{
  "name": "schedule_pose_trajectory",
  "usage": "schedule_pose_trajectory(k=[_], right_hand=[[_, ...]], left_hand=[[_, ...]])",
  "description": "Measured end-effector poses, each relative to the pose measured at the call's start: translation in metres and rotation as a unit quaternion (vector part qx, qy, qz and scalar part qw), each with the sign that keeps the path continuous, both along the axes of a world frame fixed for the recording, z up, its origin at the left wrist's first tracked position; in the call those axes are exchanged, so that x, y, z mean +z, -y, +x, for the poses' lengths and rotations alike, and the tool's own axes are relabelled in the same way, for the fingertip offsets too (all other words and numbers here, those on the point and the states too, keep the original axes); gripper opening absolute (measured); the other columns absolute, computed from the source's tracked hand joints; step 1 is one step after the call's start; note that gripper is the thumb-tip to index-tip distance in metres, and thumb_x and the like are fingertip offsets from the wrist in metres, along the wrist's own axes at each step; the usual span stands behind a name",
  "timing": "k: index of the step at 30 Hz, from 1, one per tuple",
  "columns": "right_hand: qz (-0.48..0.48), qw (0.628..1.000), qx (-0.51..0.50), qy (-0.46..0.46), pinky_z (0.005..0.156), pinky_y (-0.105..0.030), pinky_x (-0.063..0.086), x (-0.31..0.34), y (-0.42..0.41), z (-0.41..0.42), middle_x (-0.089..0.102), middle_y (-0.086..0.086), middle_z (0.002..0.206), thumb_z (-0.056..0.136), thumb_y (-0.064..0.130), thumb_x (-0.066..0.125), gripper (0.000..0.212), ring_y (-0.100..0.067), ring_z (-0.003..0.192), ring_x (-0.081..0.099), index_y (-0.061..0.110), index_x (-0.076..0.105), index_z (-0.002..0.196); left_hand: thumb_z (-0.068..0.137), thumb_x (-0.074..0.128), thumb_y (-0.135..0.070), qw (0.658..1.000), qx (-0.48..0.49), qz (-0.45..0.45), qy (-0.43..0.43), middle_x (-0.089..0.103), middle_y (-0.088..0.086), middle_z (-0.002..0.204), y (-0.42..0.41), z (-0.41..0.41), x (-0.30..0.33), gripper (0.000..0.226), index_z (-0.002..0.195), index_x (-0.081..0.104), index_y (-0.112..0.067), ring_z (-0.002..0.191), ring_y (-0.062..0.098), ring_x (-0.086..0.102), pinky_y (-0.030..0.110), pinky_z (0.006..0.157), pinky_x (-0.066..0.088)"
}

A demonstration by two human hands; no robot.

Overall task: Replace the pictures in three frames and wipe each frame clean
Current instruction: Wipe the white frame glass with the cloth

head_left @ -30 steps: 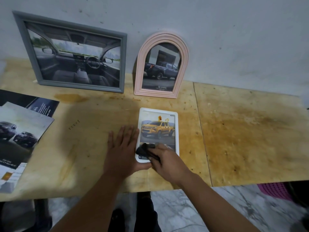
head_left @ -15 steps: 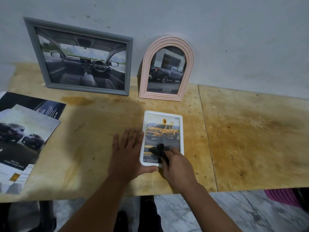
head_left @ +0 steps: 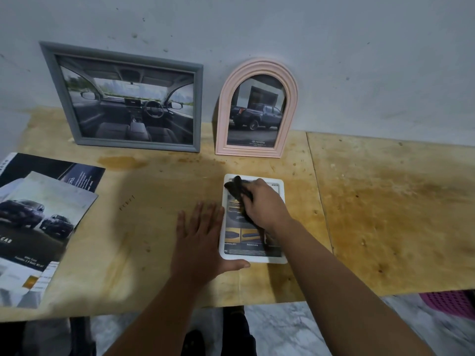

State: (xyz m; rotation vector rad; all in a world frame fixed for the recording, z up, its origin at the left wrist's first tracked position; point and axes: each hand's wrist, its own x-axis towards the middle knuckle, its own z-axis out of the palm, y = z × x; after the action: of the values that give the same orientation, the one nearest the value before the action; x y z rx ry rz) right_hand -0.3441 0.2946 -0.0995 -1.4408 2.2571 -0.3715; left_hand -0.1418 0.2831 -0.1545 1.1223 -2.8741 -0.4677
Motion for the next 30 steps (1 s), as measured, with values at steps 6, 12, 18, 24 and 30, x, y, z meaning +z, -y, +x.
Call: schedule_pose_trajectory(k=[6, 12, 18, 24, 30], right_hand=[[0.014, 0.997, 0.070, -0.031, 0.067, -0.048, 0.056, -0.012, -0.020, 0.012, 0.053, -0.004, 0.112, 0.101, 0.029, 0.050, 0.033, -0.035, 0.086, 0.064, 0.021, 0.062, 0.132], [0.018, 0.989, 0.146, 0.012, 0.080, -0.040, 0.057, -0.009, -0.064, 0.026, 0.056, 0.001, 0.128, 0.100, 0.028, 0.051, 0.045, -0.026, 0.102, 0.064, 0.037, 0.052, 0.144], [0.087, 0.978, 0.167, 0.096, 0.086, -0.042, 0.056, 0.002, -0.083, 0.030, 0.060, 0.004, 0.116, 0.101, 0.032, 0.052, 0.035, -0.019, 0.100, 0.065, 0.027, 0.064, 0.133], [0.066, 0.970, 0.017, 0.233, 0.066, -0.028, 0.058, 0.033, -0.061, -0.014, 0.071, 0.003, 0.095, 0.104, 0.017, 0.056, 0.028, -0.006, 0.069, 0.069, 0.018, 0.069, 0.128], [0.042, 0.999, -0.022, -0.023, 0.074, -0.037, 0.049, 0.013, -0.023, -0.061, 0.057, -0.007, 0.105, 0.103, 0.026, 0.052, 0.027, -0.030, 0.090, 0.061, 0.013, 0.069, 0.121]], left_hand=[[0.056, 0.037, -0.109, 1.000, 0.003, 0.002, 0.006, 0.027, 0.009, 0.168, 0.000, 0.000, 0.001, 0.141, 0.160, 0.032, -0.013, 0.157, 0.034, 0.016, 0.067, 0.122, 0.014], [0.057, 0.042, -0.106, 1.000, 0.005, -0.009, -0.025, 0.039, 0.011, 0.162, -0.001, 0.000, -0.003, 0.134, 0.153, 0.046, -0.012, 0.155, 0.035, 0.026, 0.069, 0.120, 0.018], [0.063, 0.035, -0.104, 0.999, 0.010, -0.014, -0.050, 0.043, 0.011, 0.160, -0.002, 0.000, -0.005, 0.131, 0.153, 0.045, -0.010, 0.153, 0.035, 0.030, 0.069, 0.120, 0.019], [0.055, 0.043, -0.106, 1.000, 0.008, -0.005, -0.015, 0.034, 0.010, 0.165, -0.002, -0.001, 0.000, 0.138, 0.156, 0.039, -0.012, 0.156, 0.034, 0.022, 0.068, 0.121, 0.015], [0.056, 0.040, -0.107, 1.000, 0.007, 0.004, -0.008, 0.028, 0.009, 0.167, -0.001, 0.000, 0.000, 0.139, 0.158, 0.035, -0.013, 0.157, 0.034, 0.018, 0.067, 0.122, 0.013]])
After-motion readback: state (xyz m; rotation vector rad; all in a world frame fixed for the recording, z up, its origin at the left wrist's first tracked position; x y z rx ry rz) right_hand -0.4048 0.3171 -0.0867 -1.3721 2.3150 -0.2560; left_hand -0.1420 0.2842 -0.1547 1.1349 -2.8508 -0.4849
